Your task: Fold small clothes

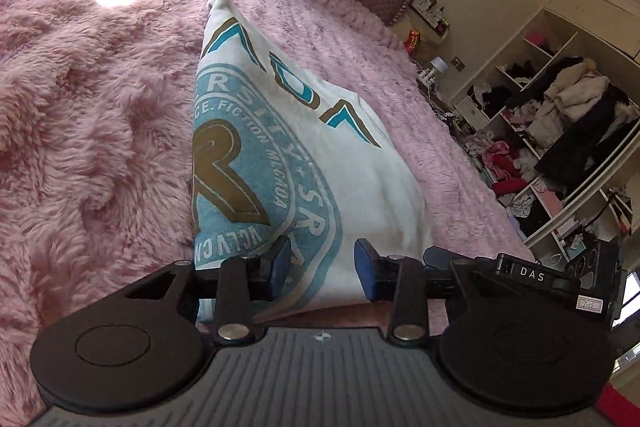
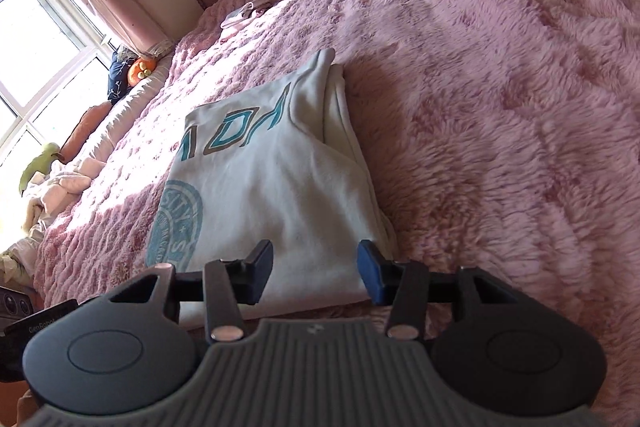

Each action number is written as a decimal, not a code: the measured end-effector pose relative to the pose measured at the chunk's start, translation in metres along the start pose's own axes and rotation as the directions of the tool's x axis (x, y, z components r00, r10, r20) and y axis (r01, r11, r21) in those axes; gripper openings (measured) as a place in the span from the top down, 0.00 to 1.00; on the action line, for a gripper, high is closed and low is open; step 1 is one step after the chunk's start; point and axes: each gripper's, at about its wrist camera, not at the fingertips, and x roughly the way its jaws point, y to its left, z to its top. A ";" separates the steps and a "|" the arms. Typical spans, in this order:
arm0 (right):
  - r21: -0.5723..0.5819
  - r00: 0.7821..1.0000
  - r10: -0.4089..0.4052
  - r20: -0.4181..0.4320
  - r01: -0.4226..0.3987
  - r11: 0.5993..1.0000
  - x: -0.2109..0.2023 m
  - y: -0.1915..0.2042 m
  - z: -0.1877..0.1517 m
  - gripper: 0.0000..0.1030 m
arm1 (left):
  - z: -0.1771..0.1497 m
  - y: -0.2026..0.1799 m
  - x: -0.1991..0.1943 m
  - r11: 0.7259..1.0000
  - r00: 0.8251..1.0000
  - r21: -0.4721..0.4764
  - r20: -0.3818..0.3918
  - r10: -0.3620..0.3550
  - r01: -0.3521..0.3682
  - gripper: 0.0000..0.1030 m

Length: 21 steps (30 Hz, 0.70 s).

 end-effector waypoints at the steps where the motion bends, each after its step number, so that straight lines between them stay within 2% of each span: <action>1: 0.004 1.000 -0.005 -0.001 0.005 1.000 0.002 -0.001 -0.001 0.61 | 0.001 0.002 0.001 1.000 1.000 -0.020 0.005 0.003 -0.003 0.58; 4: 0.007 0.999 -0.032 -0.003 0.032 0.999 0.002 0.006 0.001 0.57 | 0.007 -0.004 -0.001 0.998 1.000 -0.055 0.011 0.016 -0.015 0.52; 6: -0.011 0.999 -0.050 0.010 0.050 0.999 -0.005 0.019 0.004 0.48 | 0.013 -0.015 -0.007 0.998 0.999 -0.046 0.012 0.040 -0.039 0.40; 8: -0.047 0.994 -0.097 0.048 0.099 0.994 -0.017 0.036 0.006 0.31 | 0.017 -0.036 -0.017 0.994 0.994 -0.005 0.018 0.110 -0.110 0.35; 11: -0.126 0.973 -0.187 0.137 0.205 0.971 -0.041 0.066 0.005 0.20 | 0.019 -0.068 -0.038 0.975 0.977 0.066 0.044 0.210 -0.212 0.29; 13: -0.188 0.946 -0.259 0.194 0.295 0.937 -0.055 0.087 0.000 0.20 | 0.018 -0.085 -0.050 0.952 0.957 0.102 0.080 0.280 -0.288 0.24; 14: -0.223 0.933 -0.289 0.213 0.335 0.916 -0.060 0.098 -0.003 0.20 | 0.015 -0.096 -0.058 0.935 0.940 0.119 0.103 0.324 -0.335 0.20; 17: -0.301 0.903 -0.355 0.244 0.418 0.857 -0.073 0.124 -0.016 0.20 | 0.010 -0.115 -0.073 0.907 0.917 0.147 0.120 0.381 -0.396 0.17; 19: -0.318 0.895 -0.379 0.236 0.440 0.840 -0.081 0.134 -0.025 0.20 | 0.004 -0.122 -0.079 0.895 0.905 0.144 0.121 0.408 -0.423 0.16; 21: -0.311 0.894 -0.401 0.199 0.446 0.839 -0.086 0.138 -0.031 0.20 | -0.001 -0.127 -0.084 0.885 0.894 0.135 0.108 0.434 -0.446 0.16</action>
